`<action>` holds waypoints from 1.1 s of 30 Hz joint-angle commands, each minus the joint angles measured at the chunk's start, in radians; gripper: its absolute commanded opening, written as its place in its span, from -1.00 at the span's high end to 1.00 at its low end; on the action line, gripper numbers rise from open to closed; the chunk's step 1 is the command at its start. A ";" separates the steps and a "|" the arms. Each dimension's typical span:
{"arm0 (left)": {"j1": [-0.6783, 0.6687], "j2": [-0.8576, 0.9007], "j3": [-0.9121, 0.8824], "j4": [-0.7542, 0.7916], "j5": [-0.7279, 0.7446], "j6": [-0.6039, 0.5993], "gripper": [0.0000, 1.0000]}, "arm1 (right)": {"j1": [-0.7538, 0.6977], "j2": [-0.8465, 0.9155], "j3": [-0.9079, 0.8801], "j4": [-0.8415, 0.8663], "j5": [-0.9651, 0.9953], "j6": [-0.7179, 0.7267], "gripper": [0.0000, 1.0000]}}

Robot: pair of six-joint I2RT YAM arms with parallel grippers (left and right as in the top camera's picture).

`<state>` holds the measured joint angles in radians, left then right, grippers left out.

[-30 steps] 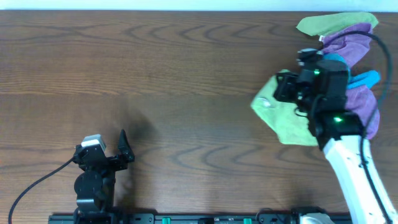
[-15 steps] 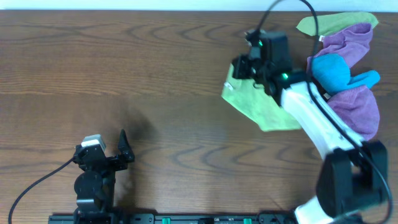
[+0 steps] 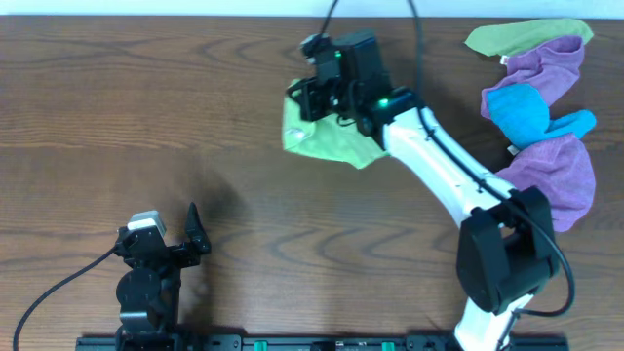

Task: Fold the cloth
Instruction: 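Lift the green cloth and carry it left over the table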

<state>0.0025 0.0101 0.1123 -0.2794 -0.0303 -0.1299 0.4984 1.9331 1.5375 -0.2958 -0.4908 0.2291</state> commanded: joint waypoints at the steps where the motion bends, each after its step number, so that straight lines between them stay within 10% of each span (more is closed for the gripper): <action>1: -0.003 -0.005 -0.025 -0.006 -0.003 0.015 -0.91 | 0.024 -0.003 0.018 -0.034 -0.114 -0.097 0.97; 4: -0.003 -0.005 -0.026 -0.006 -0.003 0.015 -0.90 | 0.036 -0.003 0.018 -0.104 -0.239 -0.163 0.75; 6: -0.003 -0.005 -0.026 -0.006 -0.003 0.015 -0.90 | 0.040 -0.003 0.018 -0.164 -0.234 -0.209 -0.36; 9: -0.003 -0.005 -0.026 -0.006 -0.003 0.015 -0.90 | 0.023 -0.003 0.018 -0.211 -0.126 -0.215 -0.82; 20: -0.003 -0.005 -0.026 -0.006 -0.003 0.015 -0.90 | -0.100 0.007 0.018 -0.364 0.418 -0.217 -0.63; 33: -0.003 -0.005 -0.026 -0.006 -0.003 0.015 -0.90 | -0.256 0.107 0.017 -0.456 0.223 -0.208 -0.12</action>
<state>0.0025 0.0101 0.1123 -0.2794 -0.0303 -0.1299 0.2501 2.0266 1.5398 -0.7364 -0.1913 0.0166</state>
